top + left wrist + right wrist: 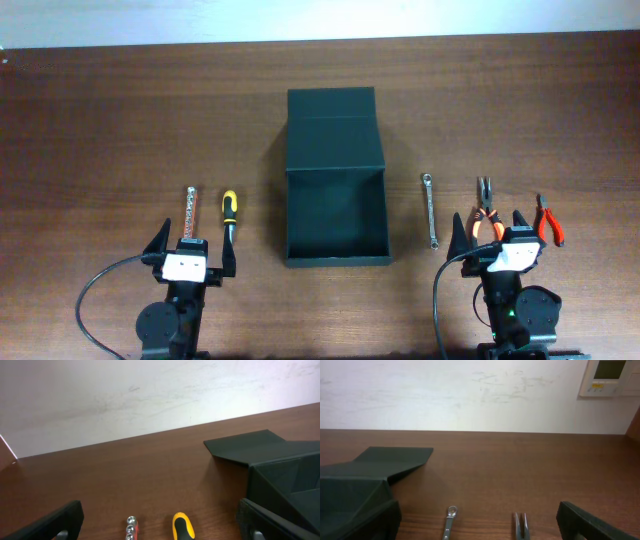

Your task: Pack container

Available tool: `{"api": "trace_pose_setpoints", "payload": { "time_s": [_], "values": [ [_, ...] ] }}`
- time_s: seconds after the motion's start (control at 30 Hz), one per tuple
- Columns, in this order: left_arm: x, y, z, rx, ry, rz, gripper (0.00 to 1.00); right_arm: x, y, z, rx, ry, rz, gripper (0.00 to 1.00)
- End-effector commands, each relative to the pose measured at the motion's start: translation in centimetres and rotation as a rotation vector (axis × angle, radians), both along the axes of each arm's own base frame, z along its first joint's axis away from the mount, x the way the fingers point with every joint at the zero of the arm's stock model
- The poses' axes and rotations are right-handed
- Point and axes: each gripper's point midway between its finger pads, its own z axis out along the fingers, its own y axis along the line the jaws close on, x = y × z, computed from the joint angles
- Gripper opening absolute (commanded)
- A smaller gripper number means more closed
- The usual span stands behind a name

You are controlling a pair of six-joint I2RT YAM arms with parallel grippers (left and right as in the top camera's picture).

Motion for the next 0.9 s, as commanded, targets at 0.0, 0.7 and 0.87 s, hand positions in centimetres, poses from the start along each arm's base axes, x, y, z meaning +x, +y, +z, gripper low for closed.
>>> {"api": "trace_pose_setpoints", "payload": {
  "time_s": [0.0, 0.7, 0.87],
  "values": [
    [-0.03, 0.22, -0.09, 0.013, 0.0, 0.01, 0.99, -0.04, 0.16, -0.15, -0.006, 0.001, 0.008, 0.99],
    [-0.03, 0.22, -0.09, 0.013, 0.0, 0.01, 0.99, -0.04, 0.16, -0.15, -0.006, 0.001, 0.008, 0.99],
    [-0.03, 0.22, -0.09, 0.013, 0.0, 0.01, 0.99, -0.04, 0.16, -0.15, -0.006, 0.001, 0.008, 0.99]
  ]
}}
